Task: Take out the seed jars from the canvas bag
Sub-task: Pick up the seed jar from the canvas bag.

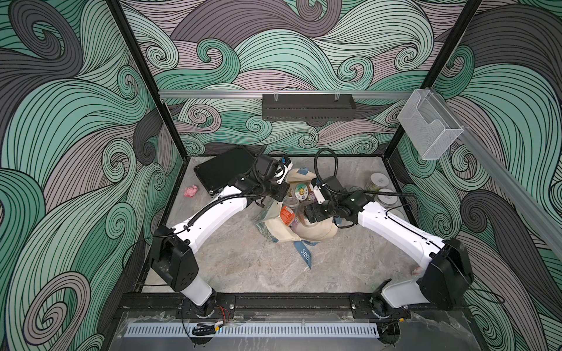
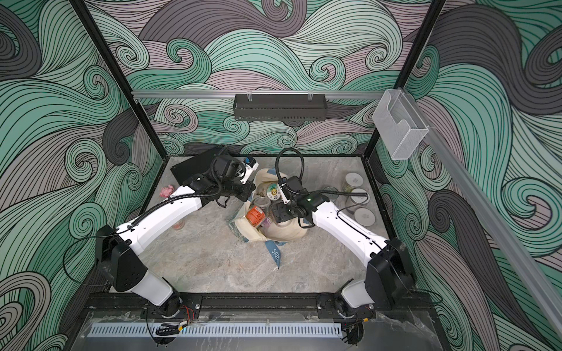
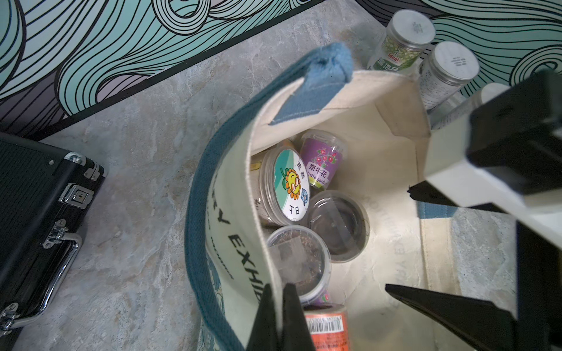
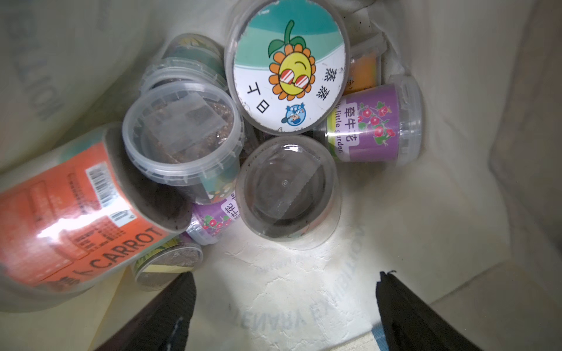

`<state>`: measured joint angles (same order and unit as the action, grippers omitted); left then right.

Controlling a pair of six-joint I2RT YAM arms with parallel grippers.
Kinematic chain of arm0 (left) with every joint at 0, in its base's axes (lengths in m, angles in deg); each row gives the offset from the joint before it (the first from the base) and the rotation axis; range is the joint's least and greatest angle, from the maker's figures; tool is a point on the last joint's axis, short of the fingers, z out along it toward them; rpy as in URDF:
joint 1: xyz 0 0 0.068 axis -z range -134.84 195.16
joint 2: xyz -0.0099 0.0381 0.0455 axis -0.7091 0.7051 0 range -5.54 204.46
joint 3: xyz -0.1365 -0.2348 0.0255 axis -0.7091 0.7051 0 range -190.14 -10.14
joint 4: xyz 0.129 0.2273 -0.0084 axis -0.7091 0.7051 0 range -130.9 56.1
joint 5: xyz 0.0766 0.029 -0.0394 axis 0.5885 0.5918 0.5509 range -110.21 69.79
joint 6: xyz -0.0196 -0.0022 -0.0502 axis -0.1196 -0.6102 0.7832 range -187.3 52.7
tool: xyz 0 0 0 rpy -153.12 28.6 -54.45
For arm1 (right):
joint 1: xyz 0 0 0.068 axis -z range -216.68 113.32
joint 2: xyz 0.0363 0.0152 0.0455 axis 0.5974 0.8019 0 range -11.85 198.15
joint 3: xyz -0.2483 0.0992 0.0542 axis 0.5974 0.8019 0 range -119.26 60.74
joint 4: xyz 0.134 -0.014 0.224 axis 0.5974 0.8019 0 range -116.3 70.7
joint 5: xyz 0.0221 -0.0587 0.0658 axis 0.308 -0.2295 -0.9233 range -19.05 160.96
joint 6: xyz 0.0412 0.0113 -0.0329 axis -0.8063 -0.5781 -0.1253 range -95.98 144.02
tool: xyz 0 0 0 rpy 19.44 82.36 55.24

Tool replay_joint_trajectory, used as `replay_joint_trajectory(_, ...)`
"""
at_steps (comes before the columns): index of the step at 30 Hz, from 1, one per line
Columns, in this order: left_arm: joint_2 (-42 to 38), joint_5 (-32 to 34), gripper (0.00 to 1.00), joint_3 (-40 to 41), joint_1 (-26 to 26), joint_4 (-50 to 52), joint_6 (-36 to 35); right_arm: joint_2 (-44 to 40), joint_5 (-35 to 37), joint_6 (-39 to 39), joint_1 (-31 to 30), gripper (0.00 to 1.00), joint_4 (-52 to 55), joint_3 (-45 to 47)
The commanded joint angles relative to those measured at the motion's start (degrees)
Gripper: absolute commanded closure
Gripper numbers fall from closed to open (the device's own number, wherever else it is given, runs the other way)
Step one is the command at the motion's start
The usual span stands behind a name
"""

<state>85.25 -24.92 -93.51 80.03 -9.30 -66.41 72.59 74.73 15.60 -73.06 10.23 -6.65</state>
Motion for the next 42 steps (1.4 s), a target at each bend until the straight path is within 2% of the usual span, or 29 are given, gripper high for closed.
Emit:
replay_joint_trajectory(1,1.19,1.26,1.00,-0.56,-0.75,1.44,0.30,2.68,1.28,4.44,0.13,0.05,1.00,-1.24)
replay_joint_trajectory(12,2.42,-1.59,1.00,-1.43,-3.38,1.46,2.66,12.51,2.79,5.15,0.17,0.04,-2.63,-5.29)
replay_joint_trajectory(24,3.52,-5.35,1.00,-2.02,-5.88,1.37,3.77,22.93,4.79,4.93,0.08,0.15,-4.80,-11.52)
replay_joint_trajectory(29,4.09,-7.40,1.00,-2.10,-7.75,0.80,5.10,21.66,6.44,4.21,0.07,0.22,-3.07,-12.76)
replay_joint_trajectory(33,4.36,-9.48,1.00,-2.14,-9.76,0.15,7.01,17.22,7.56,3.70,0.08,0.27,-2.86,-12.95)
replay_joint_trajectory(42,5.77,-10.43,1.00,-2.63,-11.16,0.48,8.66,8.40,7.48,1.65,0.34,0.30,-2.08,-15.06)
